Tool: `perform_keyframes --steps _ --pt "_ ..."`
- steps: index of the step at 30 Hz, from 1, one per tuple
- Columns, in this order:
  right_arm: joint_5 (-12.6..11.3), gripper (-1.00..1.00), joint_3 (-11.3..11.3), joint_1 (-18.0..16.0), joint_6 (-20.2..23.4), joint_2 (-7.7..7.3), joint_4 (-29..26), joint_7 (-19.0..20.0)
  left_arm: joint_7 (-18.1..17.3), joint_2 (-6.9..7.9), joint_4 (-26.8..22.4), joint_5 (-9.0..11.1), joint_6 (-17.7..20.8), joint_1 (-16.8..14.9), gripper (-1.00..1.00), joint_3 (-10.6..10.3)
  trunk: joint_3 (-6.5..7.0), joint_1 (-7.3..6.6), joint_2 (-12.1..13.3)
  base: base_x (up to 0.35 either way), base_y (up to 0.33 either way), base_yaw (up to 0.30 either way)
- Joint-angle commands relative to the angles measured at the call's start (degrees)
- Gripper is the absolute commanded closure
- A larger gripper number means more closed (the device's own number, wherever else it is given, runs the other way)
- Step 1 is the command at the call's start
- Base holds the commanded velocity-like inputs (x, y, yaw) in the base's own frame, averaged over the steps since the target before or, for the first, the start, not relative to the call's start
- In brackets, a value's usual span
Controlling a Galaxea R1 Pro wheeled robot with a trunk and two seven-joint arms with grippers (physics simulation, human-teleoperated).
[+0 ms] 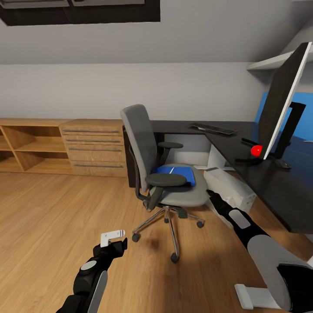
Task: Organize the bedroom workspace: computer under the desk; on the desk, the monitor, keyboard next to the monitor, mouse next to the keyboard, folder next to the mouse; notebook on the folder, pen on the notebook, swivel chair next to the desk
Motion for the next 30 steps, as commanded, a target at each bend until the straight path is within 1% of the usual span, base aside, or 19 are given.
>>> perform_keyframes --steps 1,4,10,13,14,16,17,21,28,30 --pt "-0.3 -1.00 -0.2 0.0 0.0 0.00 0.0 0.2 0.5 0.01 -0.1 0.6 0.2 0.0 -1.00 -0.1 -0.06 0.00 0.0 0.093 0.000 0.000" --pt "-0.4 -1.00 -0.2 0.0 -2.0 0.04 0.0 0.0 0.5 0.01 -0.1 0.6 0.2 0.0 -1.00 -0.1 -0.06 0.00 0.0 0.046 0.000 0.000" --pt "-0.6 -1.00 -0.6 0.0 -3.5 0.08 0.1 -0.6 0.5 0.01 -0.2 0.6 0.2 0.0 -1.00 -0.1 -0.06 0.00 0.0 0.132 0.000 0.000" --pt "-1.6 -1.00 -1.9 0.0 -3.7 0.09 0.2 -1.8 0.5 0.01 -0.2 0.6 0.2 0.0 -1.00 -0.1 -0.06 0.00 0.0 0.151 0.000 0.000" --pt "-2.4 -1.00 -2.6 0.0 -3.8 0.09 0.2 -2.6 0.5 0.01 -0.3 0.6 0.2 0.0 -1.00 -0.1 -0.06 0.00 0.0 0.076 0.000 0.000" --pt "-3.7 -1.00 -3.6 0.0 -3.8 0.09 0.2 -4.6 0.5 0.01 -0.3 0.6 0.2 0.0 -1.00 0.0 -0.06 0.00 0.0 0.040 0.000 0.000" --pt "-4.4 -1.00 -4.0 0.0 -3.7 0.09 0.2 -6.5 0.5 0.01 -0.4 0.6 0.2 0.0 -1.00 0.0 -0.06 0.00 0.0 0.010 0.000 0.000" --pt "-4.7 -1.00 -4.2 0.0 -3.7 0.08 0.2 -7.3 0.5 0.01 -1.0 0.6 0.2 0.0 -1.00 0.1 -0.06 0.00 0.0 0.023 0.000 0.000" --pt "-4.8 -1.00 -4.5 0.0 -3.7 0.01 0.2 -8.0 0.5 0.03 -1.4 0.6 0.2 0.0 -1.00 0.3 -0.06 0.00 0.0 0.121 0.000 0.000" --pt "-4.9 -1.00 -4.5 0.0 -3.7 0.01 0.3 -9.2 0.5 0.03 -1.5 0.6 0.2 0.0 -1.00 0.4 -0.06 0.00 0.0 0.018 0.000 0.000"
